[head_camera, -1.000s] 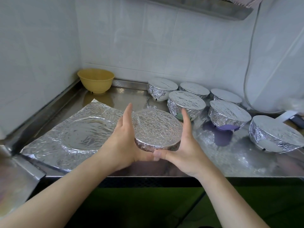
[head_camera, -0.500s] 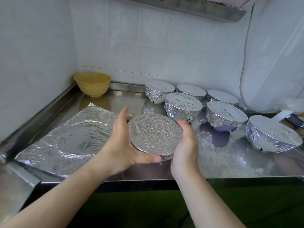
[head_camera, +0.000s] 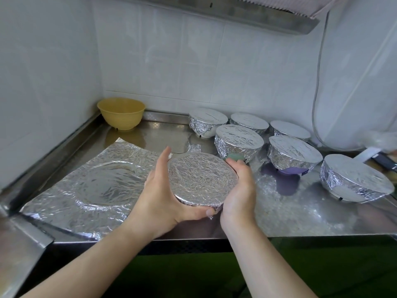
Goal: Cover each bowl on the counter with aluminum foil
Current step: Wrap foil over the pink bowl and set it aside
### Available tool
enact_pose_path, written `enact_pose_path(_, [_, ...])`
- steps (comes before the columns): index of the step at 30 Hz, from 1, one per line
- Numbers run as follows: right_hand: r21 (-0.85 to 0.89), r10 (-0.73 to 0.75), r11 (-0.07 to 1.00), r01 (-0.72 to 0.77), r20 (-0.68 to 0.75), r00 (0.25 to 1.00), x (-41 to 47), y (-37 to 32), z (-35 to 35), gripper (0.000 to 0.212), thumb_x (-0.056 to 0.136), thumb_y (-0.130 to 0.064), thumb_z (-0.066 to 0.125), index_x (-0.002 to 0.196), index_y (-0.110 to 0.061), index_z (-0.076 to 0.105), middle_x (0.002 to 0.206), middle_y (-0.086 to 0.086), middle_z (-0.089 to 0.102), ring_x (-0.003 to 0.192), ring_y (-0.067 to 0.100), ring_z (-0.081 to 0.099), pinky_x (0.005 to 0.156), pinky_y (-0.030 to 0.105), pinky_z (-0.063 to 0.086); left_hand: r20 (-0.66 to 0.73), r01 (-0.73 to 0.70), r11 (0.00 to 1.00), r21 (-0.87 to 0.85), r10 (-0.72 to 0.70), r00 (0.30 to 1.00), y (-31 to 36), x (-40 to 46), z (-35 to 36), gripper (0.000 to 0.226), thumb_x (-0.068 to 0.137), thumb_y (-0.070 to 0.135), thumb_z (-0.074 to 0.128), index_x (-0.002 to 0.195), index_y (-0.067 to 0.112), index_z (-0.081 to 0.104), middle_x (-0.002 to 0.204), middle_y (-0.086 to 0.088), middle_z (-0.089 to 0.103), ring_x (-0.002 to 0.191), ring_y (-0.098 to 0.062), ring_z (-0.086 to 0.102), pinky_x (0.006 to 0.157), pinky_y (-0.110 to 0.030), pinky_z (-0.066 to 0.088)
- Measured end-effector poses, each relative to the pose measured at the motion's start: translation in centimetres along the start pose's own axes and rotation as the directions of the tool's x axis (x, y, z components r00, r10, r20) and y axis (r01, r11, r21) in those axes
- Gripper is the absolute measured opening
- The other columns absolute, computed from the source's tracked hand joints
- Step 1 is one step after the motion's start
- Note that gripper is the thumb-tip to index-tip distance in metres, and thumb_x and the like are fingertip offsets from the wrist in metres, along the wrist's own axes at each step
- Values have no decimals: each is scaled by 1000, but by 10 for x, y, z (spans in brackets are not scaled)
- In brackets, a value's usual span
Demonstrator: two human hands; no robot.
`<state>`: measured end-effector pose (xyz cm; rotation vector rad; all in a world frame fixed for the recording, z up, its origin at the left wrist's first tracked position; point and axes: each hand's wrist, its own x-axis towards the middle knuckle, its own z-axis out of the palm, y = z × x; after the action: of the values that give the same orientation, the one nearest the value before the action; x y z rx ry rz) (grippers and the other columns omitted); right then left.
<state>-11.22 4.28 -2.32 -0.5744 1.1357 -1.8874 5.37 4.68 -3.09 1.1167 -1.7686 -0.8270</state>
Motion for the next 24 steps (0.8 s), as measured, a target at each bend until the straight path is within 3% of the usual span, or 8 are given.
enact_pose_path(3, [-57,-22,998,23,26,999,3,1,-3,38,92,-44,65,114,-16,77,116,10,78,117,33,71,109,53,51,56,-10,1000,-25,11,998,-3,2,-5,165,31,77,96,159,50,-5,169,14,21,155,0,16,126,-35,20])
enact_pose_path(6, [-100,-73,992,76,27,997,-2,6,-5,58,85,-61,58,124,-21,72,123,4,76,122,27,68,115,59,45,78,-7,999,-53,11,997,-6,5,-7,167,32,76,96,160,47,-7,169,18,17,154,6,13,125,-30,17])
enact_pose_path(10, [-159,-163,975,158,-24,986,-23,0,4,51,85,-52,48,127,-28,65,124,-10,68,124,12,61,108,39,46,57,-19,997,-77,23,998,-3,0,1,163,38,68,99,161,44,-4,166,24,19,147,17,15,119,-21,17])
enact_pose_path(13, [-140,-191,973,181,-62,980,-20,2,6,48,84,-51,53,121,-26,70,120,-4,72,121,19,65,109,48,49,-5,-26,997,-71,26,1000,-2,-6,8,161,37,67,100,160,47,0,161,23,27,140,23,20,113,-15,20])
enact_pose_path(15, [-136,-167,978,158,-61,984,-12,5,4,42,84,-52,57,111,-26,75,115,0,77,117,25,69,110,57,48,-11,-23,998,-63,22,1000,-2,-7,9,162,34,72,99,160,46,0,163,19,30,147,14,22,118,-21,22])
enact_pose_path(18, [-86,-60,995,58,-27,998,-2,0,-2,37,86,-44,65,110,-20,78,115,6,78,116,30,71,112,59,49,24,-23,999,-39,24,999,-3,-3,2,166,31,76,97,160,46,-3,166,12,23,153,2,19,127,-36,24])
enact_pose_path(21, [-55,12,998,-10,35,999,1,-12,-10,40,91,-44,65,118,-17,77,113,6,79,113,28,73,108,50,52,100,-27,1000,10,26,995,-2,2,-8,169,29,80,94,159,48,-8,167,11,18,154,-4,19,127,-42,25])
enact_pose_path(24, [-25,6,1000,-4,50,999,-3,-18,-17,34,104,-38,54,111,-13,75,97,2,81,95,18,77,89,38,56,168,-26,999,-24,29,985,-1,7,-14,169,32,77,95,159,50,-13,168,18,11,154,2,12,125,-34,20])
